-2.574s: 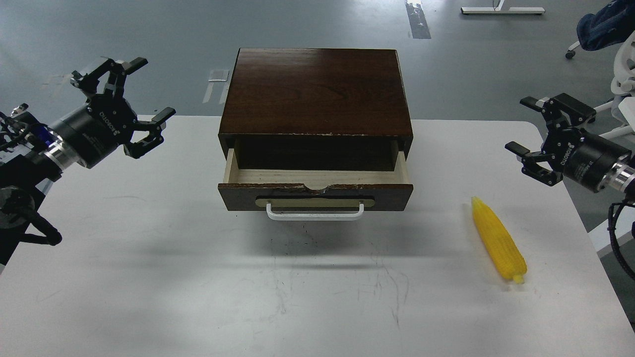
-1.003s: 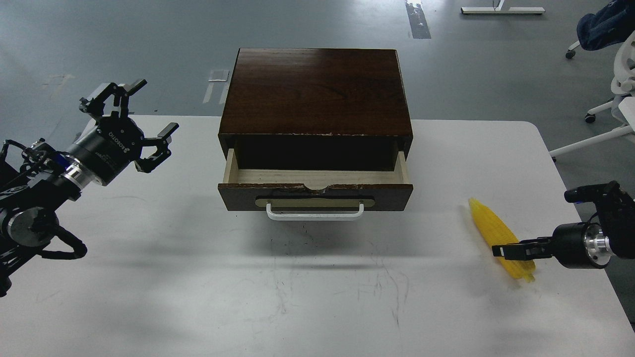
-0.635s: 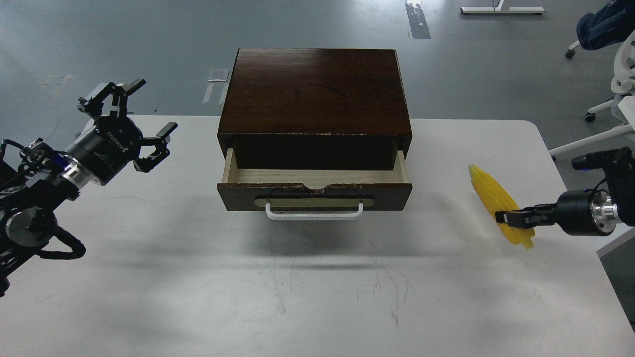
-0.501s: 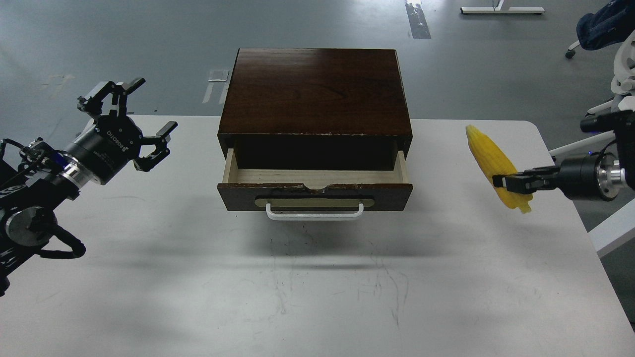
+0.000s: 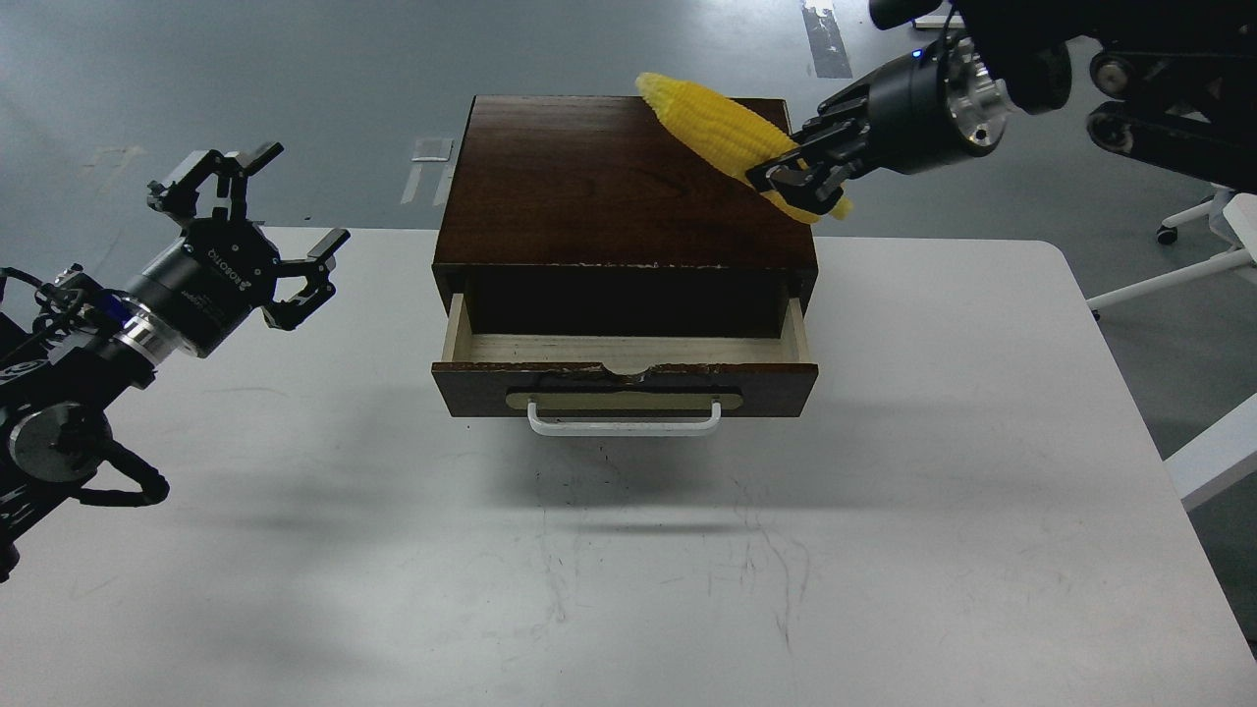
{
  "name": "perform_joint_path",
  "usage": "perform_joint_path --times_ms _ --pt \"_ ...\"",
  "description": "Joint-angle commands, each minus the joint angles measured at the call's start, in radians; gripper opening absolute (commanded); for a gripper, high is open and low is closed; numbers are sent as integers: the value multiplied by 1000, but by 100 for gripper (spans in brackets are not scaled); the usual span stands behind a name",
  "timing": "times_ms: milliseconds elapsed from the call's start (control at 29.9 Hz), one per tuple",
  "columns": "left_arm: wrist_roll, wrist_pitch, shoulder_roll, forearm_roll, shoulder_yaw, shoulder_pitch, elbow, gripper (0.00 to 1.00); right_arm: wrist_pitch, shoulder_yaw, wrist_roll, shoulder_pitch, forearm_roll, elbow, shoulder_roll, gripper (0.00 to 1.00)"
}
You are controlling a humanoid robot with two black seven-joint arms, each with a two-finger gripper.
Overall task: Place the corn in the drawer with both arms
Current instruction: 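Lift the corn and carry it over the open drawer, then lower the corn into the drawer and open the right gripper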
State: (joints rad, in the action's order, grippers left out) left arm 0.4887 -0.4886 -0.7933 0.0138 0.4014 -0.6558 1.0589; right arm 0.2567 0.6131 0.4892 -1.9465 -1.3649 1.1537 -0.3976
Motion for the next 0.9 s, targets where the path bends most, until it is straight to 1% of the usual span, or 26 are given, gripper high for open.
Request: perform_joint_path --times_ms 0,100,301,535,702,769,836,869 --pt "0 0 -7 0 0 -1 0 98 -117 66 0 -28 -5 -2 144 10" --pt "0 0 -23 0 0 -1 3 98 -221 132 0 -35 -8 -5 226 10" --pt "0 0 -32 0 0 -1 15 98 -304 203 0 -37 -83 -3 282 10" --pt "0 0 -44 0 0 1 19 98 -310 240 0 -26 -82 6 286 10" --pt "0 0 -52 0 0 2 30 98 -310 266 0 -14 -80 4 284 14" --pt "0 0 -53 0 0 2 30 98 -310 275 0 11 -80 3 284 19" --pt "0 0 -55 0 0 2 32 98 -310 277 0 15 -80 1 284 19" --pt "0 0 -60 0 0 4 38 98 -310 277 0 17 -79 0 284 26"
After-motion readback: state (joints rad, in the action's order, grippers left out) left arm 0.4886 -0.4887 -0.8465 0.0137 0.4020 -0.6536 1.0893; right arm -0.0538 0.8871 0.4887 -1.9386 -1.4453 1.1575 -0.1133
